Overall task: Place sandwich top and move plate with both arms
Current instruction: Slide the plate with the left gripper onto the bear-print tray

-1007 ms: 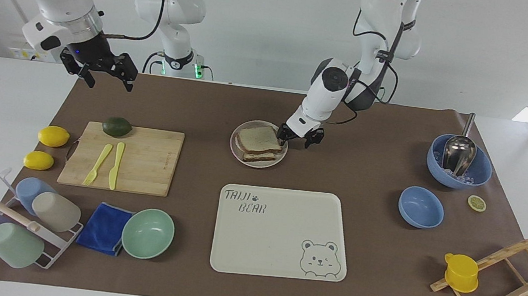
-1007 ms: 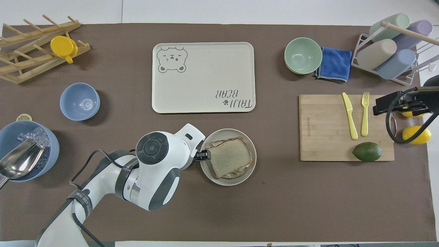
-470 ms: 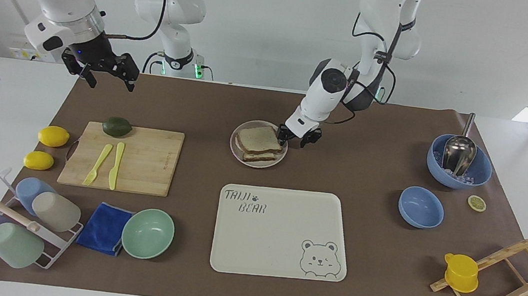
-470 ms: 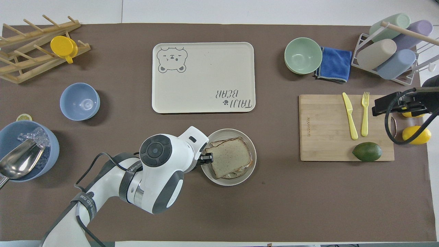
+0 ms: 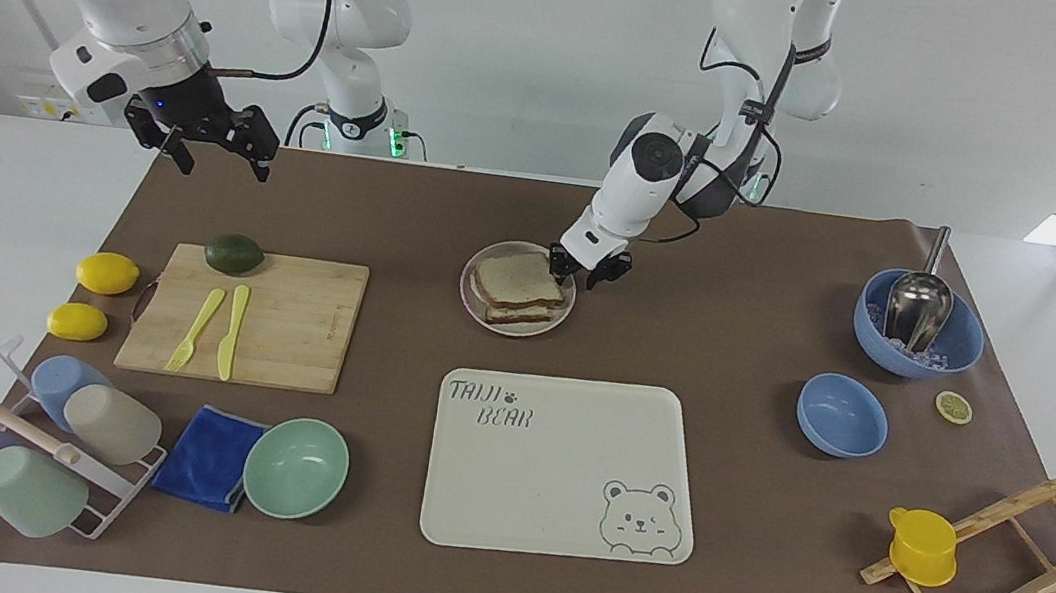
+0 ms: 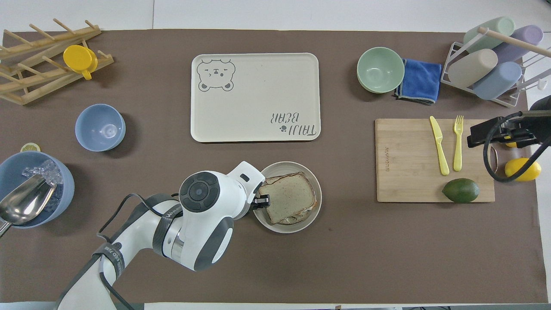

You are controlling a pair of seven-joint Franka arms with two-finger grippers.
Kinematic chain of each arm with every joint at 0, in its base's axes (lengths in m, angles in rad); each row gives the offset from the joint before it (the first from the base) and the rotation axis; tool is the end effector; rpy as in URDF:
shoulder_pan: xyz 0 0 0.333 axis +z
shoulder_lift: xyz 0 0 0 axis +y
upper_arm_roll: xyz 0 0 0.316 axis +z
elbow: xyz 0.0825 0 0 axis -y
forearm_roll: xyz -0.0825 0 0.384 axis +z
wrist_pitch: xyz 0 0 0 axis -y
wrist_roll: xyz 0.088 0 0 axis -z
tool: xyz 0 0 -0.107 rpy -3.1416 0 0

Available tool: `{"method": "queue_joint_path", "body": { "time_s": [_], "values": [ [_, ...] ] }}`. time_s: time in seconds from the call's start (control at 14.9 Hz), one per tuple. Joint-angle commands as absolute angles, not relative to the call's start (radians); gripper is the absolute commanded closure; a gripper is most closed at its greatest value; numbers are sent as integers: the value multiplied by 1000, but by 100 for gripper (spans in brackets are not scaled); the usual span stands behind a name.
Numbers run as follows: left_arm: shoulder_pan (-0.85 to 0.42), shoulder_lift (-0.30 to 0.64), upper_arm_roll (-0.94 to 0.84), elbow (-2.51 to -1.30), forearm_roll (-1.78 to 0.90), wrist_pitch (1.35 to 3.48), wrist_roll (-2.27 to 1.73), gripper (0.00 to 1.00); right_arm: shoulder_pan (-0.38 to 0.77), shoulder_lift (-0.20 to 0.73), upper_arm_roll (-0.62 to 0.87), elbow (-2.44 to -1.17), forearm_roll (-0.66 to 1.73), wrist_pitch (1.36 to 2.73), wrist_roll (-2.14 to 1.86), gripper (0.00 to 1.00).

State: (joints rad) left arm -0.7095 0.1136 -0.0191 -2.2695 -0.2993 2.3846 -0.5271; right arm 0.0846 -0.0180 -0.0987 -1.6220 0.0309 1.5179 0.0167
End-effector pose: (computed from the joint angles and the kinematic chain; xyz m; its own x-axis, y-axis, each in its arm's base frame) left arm 0.3938 -0.3551 0.3091 0.9926 0.0065 -0.1214 0.0268 -0.9857 0.1664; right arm 0.5418 -0.0047 0.6060 0.9958 -0.0289 -0.0866 -0.0317 -0.9990 -0.0312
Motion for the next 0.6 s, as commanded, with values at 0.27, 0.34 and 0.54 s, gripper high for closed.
{"method": "queue_joint_path", "body": {
  "time_s": [0.27,0.34,0.54],
  "values": [
    [-744,107,-5,-2295,-314,2424,-541,56,87,-28,-106,-1626,35,1505,-9,0],
    [-744,107,-5,-2295,-314,2424,-541,63,87,-28,-106,-1626,35,1505,-8,0],
    [-744,107,-5,-2295,-314,2427,-537,83,87,-28,-106,-1628,35,1506,-6,0]
  ]
}}
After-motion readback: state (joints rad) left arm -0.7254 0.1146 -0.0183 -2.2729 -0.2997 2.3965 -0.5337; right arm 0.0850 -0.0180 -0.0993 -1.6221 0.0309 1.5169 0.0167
